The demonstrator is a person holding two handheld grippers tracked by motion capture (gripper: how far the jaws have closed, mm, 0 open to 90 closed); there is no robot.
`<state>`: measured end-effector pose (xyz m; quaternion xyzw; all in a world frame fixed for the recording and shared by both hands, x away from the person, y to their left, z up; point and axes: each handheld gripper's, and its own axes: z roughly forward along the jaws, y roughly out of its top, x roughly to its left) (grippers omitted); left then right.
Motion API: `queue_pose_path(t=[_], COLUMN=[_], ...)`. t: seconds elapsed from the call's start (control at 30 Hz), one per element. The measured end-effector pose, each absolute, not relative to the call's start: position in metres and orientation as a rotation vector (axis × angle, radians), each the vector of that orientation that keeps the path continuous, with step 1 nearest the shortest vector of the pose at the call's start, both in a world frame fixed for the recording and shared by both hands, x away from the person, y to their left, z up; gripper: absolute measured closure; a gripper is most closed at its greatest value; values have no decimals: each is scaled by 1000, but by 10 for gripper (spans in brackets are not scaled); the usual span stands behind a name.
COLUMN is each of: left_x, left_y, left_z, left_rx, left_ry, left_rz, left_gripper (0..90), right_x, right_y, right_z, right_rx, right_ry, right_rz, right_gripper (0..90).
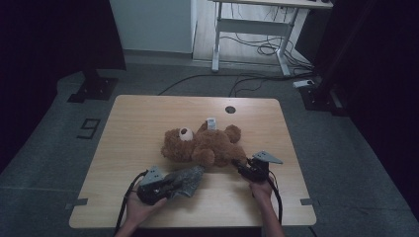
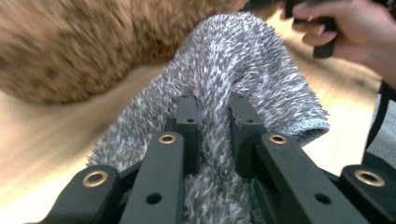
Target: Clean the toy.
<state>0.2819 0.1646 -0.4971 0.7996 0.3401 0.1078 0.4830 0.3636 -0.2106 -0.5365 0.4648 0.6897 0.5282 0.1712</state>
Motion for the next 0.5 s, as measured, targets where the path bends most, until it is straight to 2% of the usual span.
queue_pose_path(t=[0.3, 0.5], left_x=[281, 284], left_y=[195, 195], left_z=[-476, -460], left_rx=[1842, 1773], left_ry=[892, 884], left_rz=[312, 345], left_gripper=[766, 763], right_x=[363, 363], right_y=[-211, -212], right_z=[-537, -536], right_rx=[1318, 1319], right_ry=[1961, 1967], right_rz=[1500, 1510], right_gripper=[593, 595])
